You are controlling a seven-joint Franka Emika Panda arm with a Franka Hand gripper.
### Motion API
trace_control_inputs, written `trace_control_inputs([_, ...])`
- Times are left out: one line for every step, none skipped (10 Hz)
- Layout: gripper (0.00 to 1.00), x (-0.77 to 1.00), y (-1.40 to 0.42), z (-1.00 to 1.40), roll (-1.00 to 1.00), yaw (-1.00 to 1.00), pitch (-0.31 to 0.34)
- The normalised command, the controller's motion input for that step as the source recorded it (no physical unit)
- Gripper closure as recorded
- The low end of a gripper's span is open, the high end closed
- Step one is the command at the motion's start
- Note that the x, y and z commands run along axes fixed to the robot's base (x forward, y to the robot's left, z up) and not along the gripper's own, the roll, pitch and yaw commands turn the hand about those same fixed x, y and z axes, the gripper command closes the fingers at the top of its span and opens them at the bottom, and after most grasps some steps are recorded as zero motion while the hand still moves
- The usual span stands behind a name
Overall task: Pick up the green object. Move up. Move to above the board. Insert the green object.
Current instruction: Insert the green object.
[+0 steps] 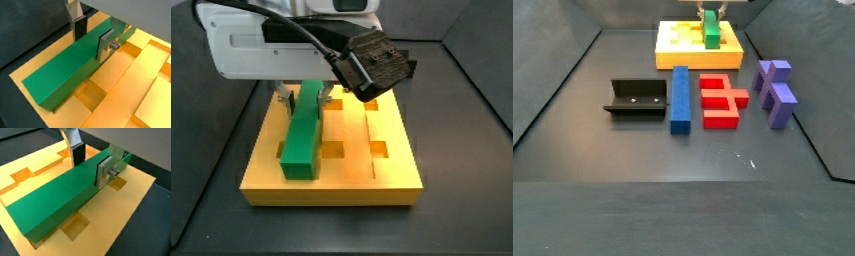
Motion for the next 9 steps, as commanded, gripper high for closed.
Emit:
trace_control_inputs([1.0,0.0,0.02,-0.41,0.25,0.1,0.02])
trace_control_inputs([1.0,-0.01,0.1,-0.4,0.22,0.16,0.0])
trace_control_inputs([1.0,0.0,0.02,-0.36,0.19,0.13,0.0])
trace_control_inputs([1.0,0.05,0.0,-0.44,0.24,0.29,0.004])
trace_control_inputs([1.0,0.13,0.0,-0.45,0.26,0.3,0.001])
trace_control_inputs([1.0,0.05,0.0,-0.39,0.18,0.13,0.0])
trace_control_inputs([1.0,0.03,0.0,-0.45,0.18,0.1,0.0])
trace_control_inputs([1.0,0.0,0.0,0.0,0.07,0.0,0.003])
trace_control_inputs([1.0,0.0,0.0,0.0,0.0,0.0,0.0])
